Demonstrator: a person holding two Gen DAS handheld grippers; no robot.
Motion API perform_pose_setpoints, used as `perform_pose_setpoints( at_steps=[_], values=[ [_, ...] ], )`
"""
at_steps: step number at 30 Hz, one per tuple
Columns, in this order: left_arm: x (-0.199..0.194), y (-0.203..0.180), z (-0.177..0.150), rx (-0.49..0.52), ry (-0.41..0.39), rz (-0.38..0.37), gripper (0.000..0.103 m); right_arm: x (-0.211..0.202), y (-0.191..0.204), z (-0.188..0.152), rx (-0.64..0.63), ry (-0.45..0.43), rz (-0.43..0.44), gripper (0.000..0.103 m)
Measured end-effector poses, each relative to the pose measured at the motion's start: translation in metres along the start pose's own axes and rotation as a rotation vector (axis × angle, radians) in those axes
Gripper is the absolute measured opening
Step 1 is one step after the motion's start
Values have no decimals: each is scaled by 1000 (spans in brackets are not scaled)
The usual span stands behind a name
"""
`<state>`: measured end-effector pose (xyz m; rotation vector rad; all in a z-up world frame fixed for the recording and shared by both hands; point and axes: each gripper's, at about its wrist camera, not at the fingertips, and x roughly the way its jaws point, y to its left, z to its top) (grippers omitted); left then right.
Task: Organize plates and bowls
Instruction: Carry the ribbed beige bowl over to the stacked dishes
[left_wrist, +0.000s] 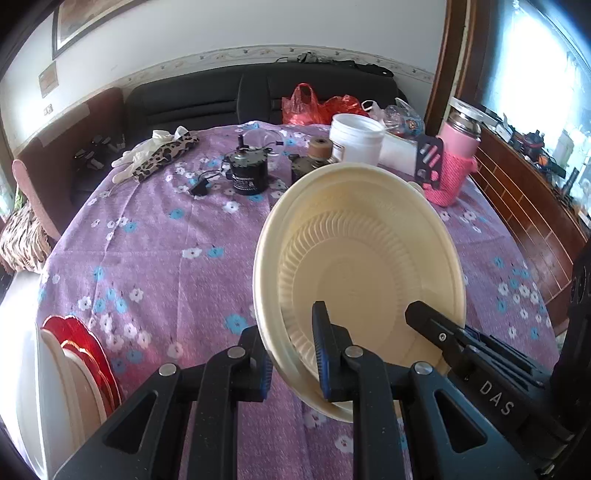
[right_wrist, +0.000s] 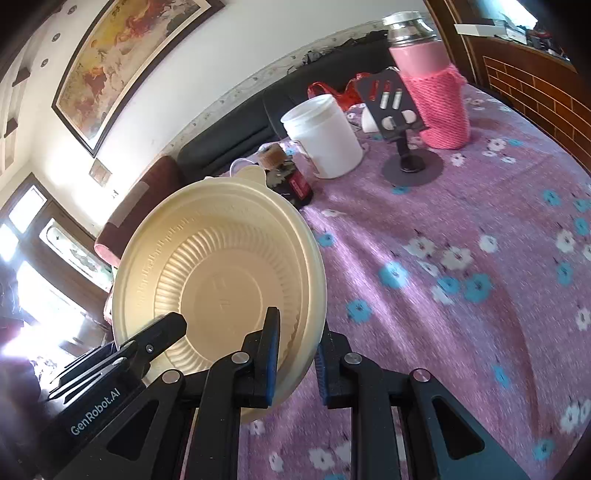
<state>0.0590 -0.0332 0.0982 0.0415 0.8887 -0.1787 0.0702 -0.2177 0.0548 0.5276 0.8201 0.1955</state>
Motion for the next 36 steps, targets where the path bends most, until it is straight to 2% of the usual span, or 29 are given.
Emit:
perform_pose_setpoints(
  at_steps=[14,36],
  values=[
    [-27,-7,-40,-7,-35,-41,18,-38,0,-31,-34,-18,-53,19],
    [-63,30,-87,-110,-38,-104,18,-70,34,-83,-86,-28,-30,19]
  ],
)
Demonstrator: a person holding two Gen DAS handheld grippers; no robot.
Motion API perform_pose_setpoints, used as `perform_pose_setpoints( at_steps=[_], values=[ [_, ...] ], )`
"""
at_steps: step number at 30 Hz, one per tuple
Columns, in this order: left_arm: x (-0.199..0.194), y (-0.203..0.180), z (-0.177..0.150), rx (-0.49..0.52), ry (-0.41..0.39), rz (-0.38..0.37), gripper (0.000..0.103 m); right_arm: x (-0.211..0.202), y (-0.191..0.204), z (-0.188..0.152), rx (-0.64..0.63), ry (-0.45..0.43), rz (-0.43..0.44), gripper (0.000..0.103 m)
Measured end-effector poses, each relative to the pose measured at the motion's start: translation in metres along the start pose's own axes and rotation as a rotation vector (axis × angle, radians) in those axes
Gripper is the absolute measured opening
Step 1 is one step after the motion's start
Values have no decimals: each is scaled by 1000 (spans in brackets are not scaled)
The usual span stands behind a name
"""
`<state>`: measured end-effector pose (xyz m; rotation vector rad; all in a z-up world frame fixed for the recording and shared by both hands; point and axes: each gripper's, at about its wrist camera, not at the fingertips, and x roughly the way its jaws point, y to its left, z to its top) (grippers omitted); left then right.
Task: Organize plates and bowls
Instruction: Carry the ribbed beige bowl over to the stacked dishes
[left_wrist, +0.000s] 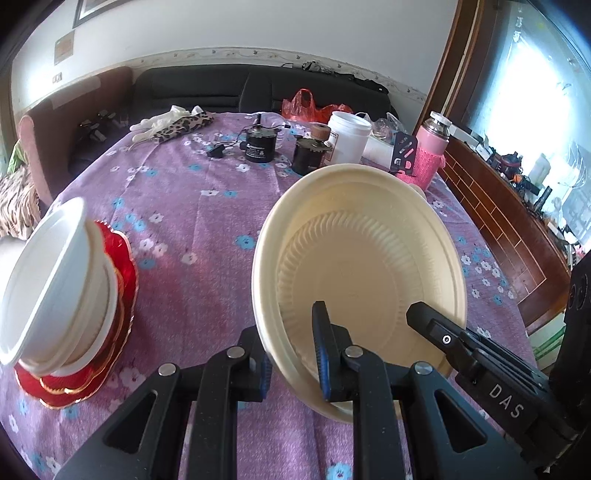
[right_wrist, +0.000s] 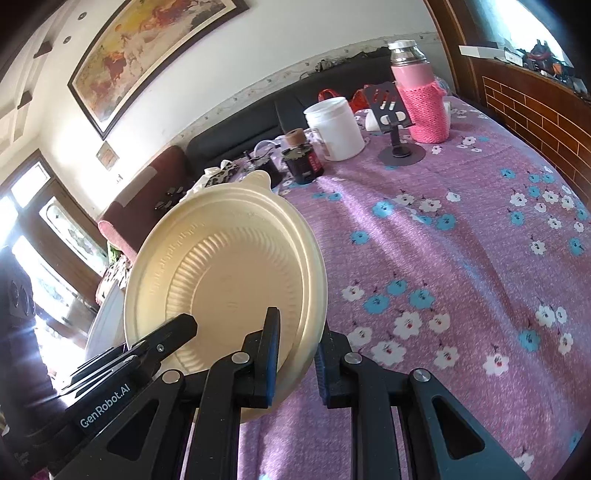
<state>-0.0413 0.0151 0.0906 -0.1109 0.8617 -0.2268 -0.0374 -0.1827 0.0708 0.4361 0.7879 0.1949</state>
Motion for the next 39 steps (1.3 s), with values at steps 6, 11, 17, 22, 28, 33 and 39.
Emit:
perform_pose_setpoints(
  at_steps=[6,11,17,22,28,33,39],
  values=[
    [-10,16,-12,-42,-1,-14,18,-6,15,-10,-28,-6,7,19],
    [-17,27,-21,-68,-2,-15,18,-7,25,-18,-40,3,15,19],
    [-27,39,-29,-97,-5,-14,18,-6,35,-27,-49,15,26,19],
    [-40,49,-32,-124,-28,-14,18,-9,48,-31,-67,15,42,19],
    [-56,67,-36,-161,-58,-11,18,-13,72,-35,-106,7,61,19],
    [-71,80,-38,-186,-85,-6,18,-13,88,-37,-132,9,78,19],
    [-86,96,-39,-203,-117,14,18,-14,113,-38,-168,9,98,19]
  ],
)
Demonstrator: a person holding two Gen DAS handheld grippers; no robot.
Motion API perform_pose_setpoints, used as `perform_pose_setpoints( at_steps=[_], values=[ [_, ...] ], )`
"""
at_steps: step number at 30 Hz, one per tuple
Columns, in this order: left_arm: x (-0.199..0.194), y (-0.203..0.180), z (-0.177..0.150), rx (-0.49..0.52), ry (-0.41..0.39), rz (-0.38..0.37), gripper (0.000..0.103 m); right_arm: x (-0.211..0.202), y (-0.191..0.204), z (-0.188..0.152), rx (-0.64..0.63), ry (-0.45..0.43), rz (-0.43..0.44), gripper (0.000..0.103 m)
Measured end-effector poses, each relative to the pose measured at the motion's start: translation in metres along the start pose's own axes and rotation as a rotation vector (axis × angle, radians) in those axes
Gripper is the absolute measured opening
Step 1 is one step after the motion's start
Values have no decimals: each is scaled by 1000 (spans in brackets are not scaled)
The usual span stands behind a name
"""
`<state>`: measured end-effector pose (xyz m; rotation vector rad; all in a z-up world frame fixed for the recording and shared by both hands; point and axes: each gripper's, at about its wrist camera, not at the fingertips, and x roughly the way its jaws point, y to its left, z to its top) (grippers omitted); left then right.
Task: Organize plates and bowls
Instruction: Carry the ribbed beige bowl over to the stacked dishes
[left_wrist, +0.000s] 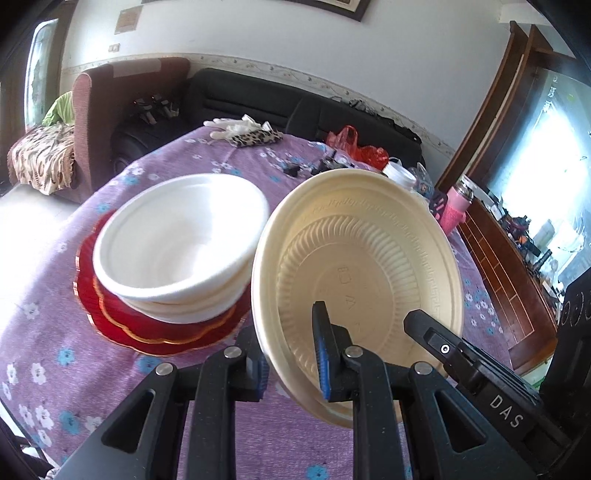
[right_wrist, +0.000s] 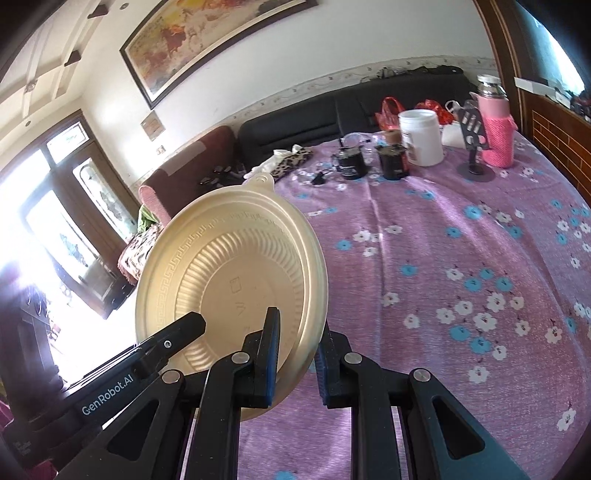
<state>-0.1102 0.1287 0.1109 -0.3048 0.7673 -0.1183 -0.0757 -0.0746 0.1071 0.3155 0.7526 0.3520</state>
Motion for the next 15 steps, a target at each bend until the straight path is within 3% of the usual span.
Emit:
perform_pose_setpoints(
  at_steps=[15],
  values=[
    [-34,46,27,-54,-82,59,18,17,64,22,-90,-2,50,19]
  ],
)
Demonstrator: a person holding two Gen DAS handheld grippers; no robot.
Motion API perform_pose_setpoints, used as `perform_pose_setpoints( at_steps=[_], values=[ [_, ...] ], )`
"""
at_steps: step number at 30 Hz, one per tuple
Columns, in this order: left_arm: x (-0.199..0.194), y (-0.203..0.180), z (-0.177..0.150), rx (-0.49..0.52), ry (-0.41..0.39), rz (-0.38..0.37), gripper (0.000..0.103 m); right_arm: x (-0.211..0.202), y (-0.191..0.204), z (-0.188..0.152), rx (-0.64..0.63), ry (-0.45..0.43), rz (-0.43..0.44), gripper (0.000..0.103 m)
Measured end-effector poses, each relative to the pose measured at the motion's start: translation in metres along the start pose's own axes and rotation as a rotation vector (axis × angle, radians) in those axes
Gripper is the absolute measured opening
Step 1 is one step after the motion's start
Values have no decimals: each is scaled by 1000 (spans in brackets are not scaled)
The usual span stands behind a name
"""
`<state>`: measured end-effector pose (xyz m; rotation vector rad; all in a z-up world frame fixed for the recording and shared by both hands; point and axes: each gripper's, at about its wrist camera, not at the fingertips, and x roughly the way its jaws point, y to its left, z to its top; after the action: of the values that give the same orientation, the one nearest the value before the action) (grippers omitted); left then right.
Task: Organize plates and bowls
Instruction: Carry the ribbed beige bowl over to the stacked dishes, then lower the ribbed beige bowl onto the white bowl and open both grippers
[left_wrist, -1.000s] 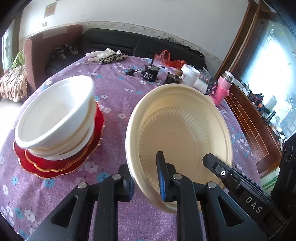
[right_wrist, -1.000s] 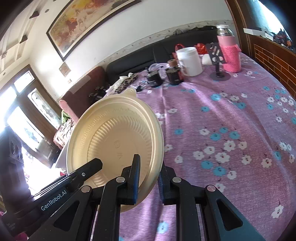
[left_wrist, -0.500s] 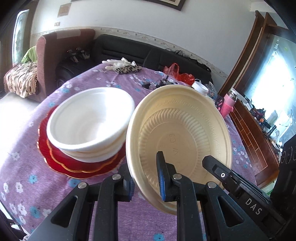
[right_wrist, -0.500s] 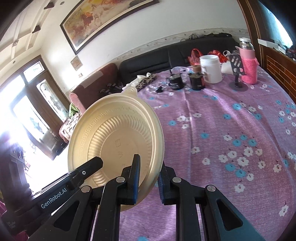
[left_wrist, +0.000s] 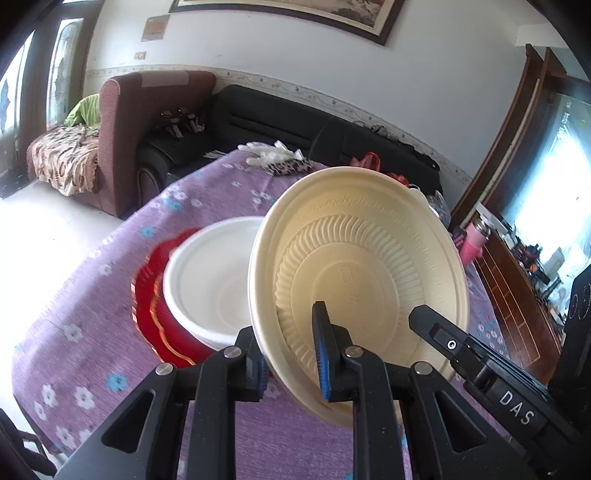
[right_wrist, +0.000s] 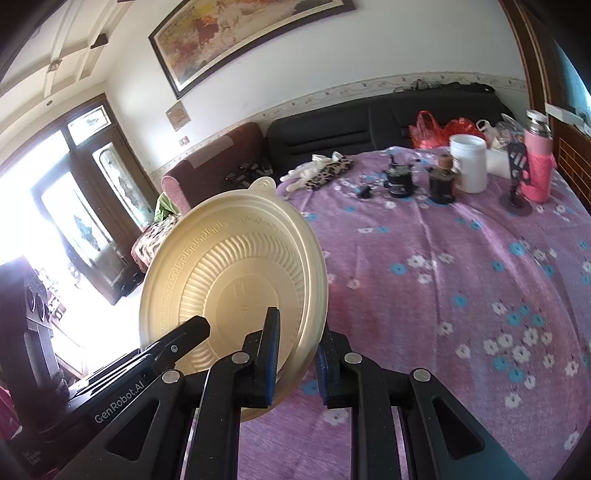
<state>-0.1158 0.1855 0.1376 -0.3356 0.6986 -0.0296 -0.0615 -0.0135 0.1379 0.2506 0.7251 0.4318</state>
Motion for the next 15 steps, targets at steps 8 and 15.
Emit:
perform_pose_setpoints(
  at_steps=[8,15],
  values=[
    [-3,15,33,24,-43,71,19,21,30,26,-26,-5,33,19],
    [21,35,50,16,-26,150,19,57,43,41,-26,34,42,20]
  ],
)
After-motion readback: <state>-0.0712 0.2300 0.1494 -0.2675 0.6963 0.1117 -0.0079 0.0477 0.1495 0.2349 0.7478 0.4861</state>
